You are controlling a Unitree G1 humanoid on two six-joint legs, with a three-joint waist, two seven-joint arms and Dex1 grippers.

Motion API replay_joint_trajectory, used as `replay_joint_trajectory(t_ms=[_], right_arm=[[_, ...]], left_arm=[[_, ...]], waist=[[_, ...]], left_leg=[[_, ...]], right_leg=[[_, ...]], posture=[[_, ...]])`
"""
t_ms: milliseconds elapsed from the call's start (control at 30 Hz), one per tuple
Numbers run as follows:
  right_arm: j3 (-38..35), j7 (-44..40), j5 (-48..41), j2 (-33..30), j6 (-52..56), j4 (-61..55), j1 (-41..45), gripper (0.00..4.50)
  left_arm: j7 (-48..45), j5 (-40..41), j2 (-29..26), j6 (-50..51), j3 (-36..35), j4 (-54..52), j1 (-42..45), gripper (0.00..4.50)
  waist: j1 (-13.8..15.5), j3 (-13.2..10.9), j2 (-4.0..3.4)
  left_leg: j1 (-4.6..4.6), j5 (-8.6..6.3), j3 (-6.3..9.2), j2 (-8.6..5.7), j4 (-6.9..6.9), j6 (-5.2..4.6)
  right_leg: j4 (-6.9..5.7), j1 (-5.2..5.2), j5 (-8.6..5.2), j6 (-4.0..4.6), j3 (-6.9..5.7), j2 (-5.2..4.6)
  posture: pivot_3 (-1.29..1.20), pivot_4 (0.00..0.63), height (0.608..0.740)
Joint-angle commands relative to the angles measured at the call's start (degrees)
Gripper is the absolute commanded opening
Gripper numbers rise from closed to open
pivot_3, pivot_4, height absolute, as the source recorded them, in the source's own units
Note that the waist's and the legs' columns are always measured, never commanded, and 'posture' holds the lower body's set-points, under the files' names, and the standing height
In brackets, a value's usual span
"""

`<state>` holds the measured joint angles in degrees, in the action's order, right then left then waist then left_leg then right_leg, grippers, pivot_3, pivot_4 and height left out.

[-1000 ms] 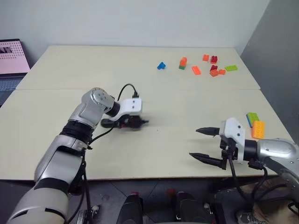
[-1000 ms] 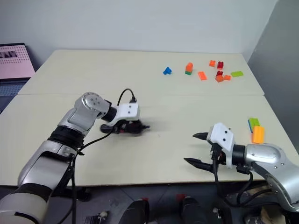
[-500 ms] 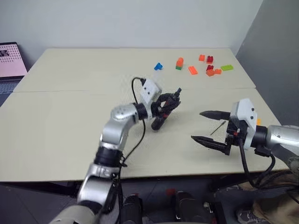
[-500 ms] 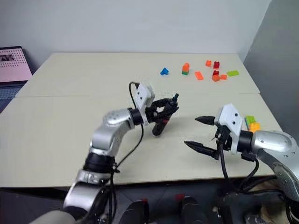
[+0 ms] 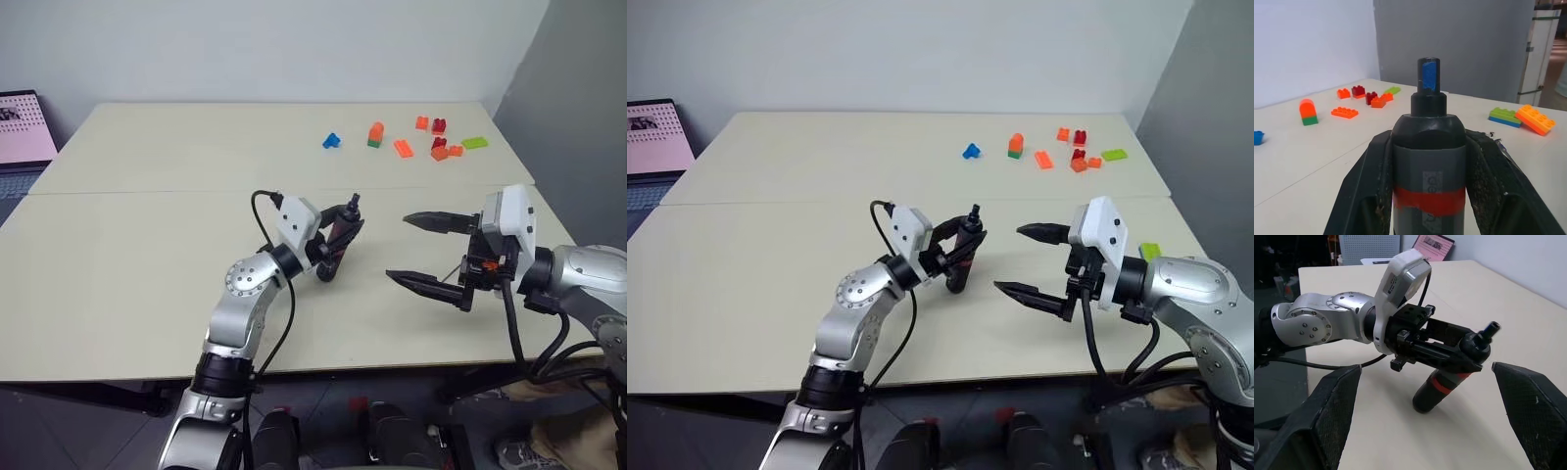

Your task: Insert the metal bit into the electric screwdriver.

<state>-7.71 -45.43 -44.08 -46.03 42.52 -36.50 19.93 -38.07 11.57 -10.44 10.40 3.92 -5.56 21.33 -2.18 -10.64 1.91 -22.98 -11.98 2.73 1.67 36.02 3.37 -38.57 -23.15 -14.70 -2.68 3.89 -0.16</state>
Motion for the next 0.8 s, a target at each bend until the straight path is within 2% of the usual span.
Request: replay_joint_trajectory(t_ms=[33, 200, 300, 467, 600, 733, 800], right_arm=[[-1.5, -1.2, -1.5, -1.2, -0.2, -0.4, 0.7, 4.5], [-1.2, -2.2, -1.1, -2.2, -0.3, 0.3, 0.5, 4.5], [-1.0, -2.7, -0.1, -2.5, -0.9, 1.0, 0.4, 4.5], [-0.2, -3.9, 4.0, -4.0, -3.1, 4.6, 0.9, 4.5], [0.5, -9.3, 9.0, -8.6, -7.0, 11.5, 2.4, 4.5], [8.2, -18.9, 22.6, -15.2, -22.0, 24.4, 6.1, 4.5], [12.2, -22.9, 28.6, -16.1, -30.7, 31.3, 8.9, 4.5]], left_arm=[[1.8, 1.2, -3.8, 3.4, -3.5, -5.1, -4.4, 1.65], [2.1, 2.8, -7.2, 4.8, -3.9, -8.4, -8.4, 1.65], [2.8, 3.5, -8.0, 5.3, -3.3, -9.6, -9.5, 1.65], [4.1, 4.3, -6.8, 4.7, -1.9, -10.0, -7.4, 1.65], [4.2, 8.8, -4.5, 6.7, -2.4, -11.9, -4.3, 1.65], [3.1, 9.1, -3.6, 6.1, -0.9, -12.6, 0.0, 1.64], [2.9, 9.2, -2.8, 5.6, -0.3, -12.8, 1.5, 1.64]], waist=[[-0.1, 0.0, -0.01], [-0.2, 0.1, -0.05], [-0.2, 0.1, -0.05], [-0.2, 0.2, -0.06], [-0.2, 0.1, -0.06], [0.1, 0.1, -0.07], [0.1, 0.0, -0.07]], left_leg=[[0.01, 0.0, 0.0, 0.0, 0.0, 0.0], [0.1, 0.0, -0.03, 0.01, 0.01, 0.0], [0.11, 0.0, -0.03, 0.01, 0.01, 0.0], [0.1, 0.0, -0.04, 0.02, 0.01, 0.0], [0.05, 0.0, -0.06, 0.01, 0.01, 0.0], [-0.01, 0.0, -0.07, 0.0, 0.01, 0.0], [-0.01, 0.0, -0.12, 0.0, -0.01, 0.0]], right_leg=[[-0.01, 0.0, 0.0, 0.0, -0.01, 0.0], [-0.08, 0.01, -0.03, 0.04, 0.03, 0.02], [-0.08, 0.02, -0.2, 0.35, 0.03, 0.02], [-0.07, 0.02, -0.21, 0.36, 0.03, 0.02], [-0.04, -0.02, -0.21, 0.36, 0.03, 0.01], [0.02, -0.06, -0.21, 0.36, 0.01, 0.01], [0.06, -0.07, -0.2, 0.35, 0.04, 0.0]], posture=[[0.0, 0.15, 0.74], [0.0, 0.15, 0.74], [0.0, 0.15, 0.74], [0.0, 0.15, 0.74], [0.0, 0.15, 0.74], [0.0, 0.15, 0.74], [0.0, 0.15, 0.74]])
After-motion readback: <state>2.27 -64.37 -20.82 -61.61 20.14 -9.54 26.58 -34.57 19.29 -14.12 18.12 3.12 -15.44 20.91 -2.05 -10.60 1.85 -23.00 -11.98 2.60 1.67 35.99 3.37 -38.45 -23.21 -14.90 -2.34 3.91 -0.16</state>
